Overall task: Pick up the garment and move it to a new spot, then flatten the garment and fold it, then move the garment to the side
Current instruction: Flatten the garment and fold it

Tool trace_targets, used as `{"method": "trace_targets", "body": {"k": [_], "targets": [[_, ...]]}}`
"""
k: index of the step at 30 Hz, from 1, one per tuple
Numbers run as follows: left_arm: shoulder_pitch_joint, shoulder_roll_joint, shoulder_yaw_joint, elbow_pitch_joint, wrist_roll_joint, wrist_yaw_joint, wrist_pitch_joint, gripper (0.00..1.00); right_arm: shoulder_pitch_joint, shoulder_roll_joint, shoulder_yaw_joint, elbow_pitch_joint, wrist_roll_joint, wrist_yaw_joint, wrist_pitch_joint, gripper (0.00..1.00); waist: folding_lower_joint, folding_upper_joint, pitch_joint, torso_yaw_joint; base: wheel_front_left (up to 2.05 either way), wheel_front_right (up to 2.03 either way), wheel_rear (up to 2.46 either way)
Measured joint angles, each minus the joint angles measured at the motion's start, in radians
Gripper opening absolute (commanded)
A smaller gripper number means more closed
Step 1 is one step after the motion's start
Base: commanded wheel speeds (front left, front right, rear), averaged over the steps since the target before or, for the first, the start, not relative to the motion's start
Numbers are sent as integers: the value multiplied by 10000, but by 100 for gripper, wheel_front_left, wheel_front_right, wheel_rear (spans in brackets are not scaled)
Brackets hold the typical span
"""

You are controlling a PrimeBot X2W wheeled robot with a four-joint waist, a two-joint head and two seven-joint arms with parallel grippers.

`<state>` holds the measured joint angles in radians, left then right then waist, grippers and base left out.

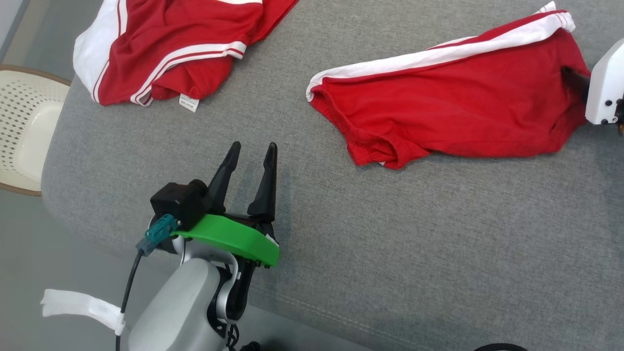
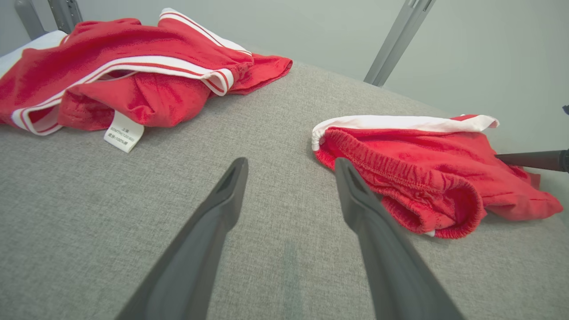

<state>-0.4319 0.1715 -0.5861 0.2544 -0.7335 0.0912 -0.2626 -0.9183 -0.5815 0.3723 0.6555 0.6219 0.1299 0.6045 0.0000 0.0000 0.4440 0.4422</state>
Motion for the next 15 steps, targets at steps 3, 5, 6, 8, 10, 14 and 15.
{"method": "trace_targets", "body": {"k": [3, 5, 6, 8, 10, 14, 15], "targets": [[140, -261, 230, 240, 341, -290, 0, 100, 19, 52, -2, 50, 291, -36, 17, 0, 0, 0, 3, 122, 0, 0, 0], [251, -460, 541, 518, 508, -535, 0, 100, 119, 188, -19, 58, 713, -44, 25, 0, 0, 0, -62, 177, 0, 0, 0], [317, -545, 681, 669, 602, -610, 0, 100, 205, 303, -56, 67, 986, -42, 35, 0, 0, 0, -112, 189, 0, 0, 0], [466, -677, 965, 932, 813, -750, 0, 100, 418, 564, -169, 82, 1417, -29, 31, 0, 0, 0, -234, 185, 0, 0, 0], [673, -742, 1252, 1154, 1014, -943, 0, 100, 628, 813, -357, 123, 1906, -25, -81, 0, 0, 0, -383, 137, 0, 0, 0], [1199, -731, 1473, 1463, 1718, -1377, 0, 100, 1224, 1329, -631, 10, 2907, 8, -151, 0, 0, 0, -747, -104, 0, 0, 0], [1341, -679, 1540, 1524, 1889, -1432, 0, 100, 1394, 1446, -669, -54, 3158, 10, -100, 0, 0, 0, -839, -206, 0, 0, 0]]}}
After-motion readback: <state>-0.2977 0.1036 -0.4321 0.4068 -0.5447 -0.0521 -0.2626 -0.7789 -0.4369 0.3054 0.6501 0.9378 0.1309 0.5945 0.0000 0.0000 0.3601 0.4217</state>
